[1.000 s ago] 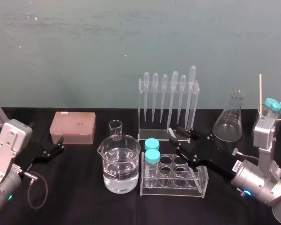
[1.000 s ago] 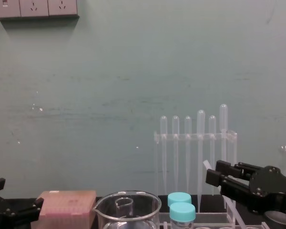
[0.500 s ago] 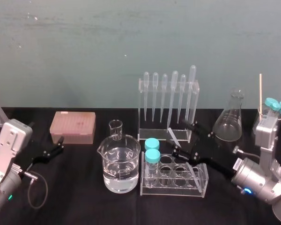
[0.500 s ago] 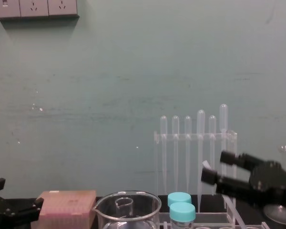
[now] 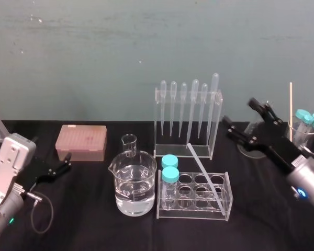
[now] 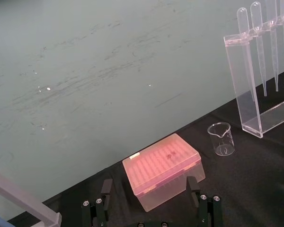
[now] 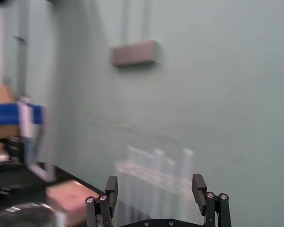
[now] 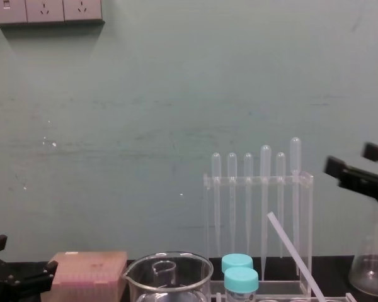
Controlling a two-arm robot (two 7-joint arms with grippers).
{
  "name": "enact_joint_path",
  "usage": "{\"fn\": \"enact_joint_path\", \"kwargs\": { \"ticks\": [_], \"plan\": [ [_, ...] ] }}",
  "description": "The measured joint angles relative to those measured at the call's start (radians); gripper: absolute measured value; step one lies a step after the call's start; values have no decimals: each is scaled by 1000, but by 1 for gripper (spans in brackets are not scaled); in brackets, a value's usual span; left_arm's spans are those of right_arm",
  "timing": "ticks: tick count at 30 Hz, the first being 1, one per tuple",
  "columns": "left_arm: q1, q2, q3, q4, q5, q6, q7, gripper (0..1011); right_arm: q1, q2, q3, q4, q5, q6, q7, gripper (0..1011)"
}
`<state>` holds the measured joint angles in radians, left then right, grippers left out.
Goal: Pick up the stirring rod with one hand, then place it down.
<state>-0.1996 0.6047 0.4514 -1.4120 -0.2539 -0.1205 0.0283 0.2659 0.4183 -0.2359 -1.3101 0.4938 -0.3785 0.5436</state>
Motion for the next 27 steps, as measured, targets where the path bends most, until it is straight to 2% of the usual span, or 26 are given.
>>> {"fn": "enact_joint_path", "kwargs": {
  "ticks": [1, 3, 6, 7, 11, 12, 27],
  "plan": [
    [0, 0, 0, 0, 0, 0, 0, 1000, 0, 0, 0, 0, 0, 0, 0, 1000],
    [0, 0, 0, 0, 0, 0, 0, 1000, -43, 11, 26, -26, -19, 93, -84, 1000],
    [0, 0, 0, 0, 0, 0, 0, 1000, -75, 20, 39, -46, -26, 176, -134, 1000],
    [0, 0, 0, 0, 0, 0, 0, 1000, -94, 25, 43, -56, -30, 235, -161, 1000],
    [0, 0, 0, 0, 0, 0, 0, 1000, -120, 29, 49, -69, -30, 355, -206, 1000],
    [0, 0, 0, 0, 0, 0, 0, 1000, -128, 30, 53, -72, -30, 405, -223, 1000],
    [0, 0, 0, 0, 0, 0, 0, 1000, -124, 30, 53, -72, -30, 367, -216, 1000]
  ]
}}
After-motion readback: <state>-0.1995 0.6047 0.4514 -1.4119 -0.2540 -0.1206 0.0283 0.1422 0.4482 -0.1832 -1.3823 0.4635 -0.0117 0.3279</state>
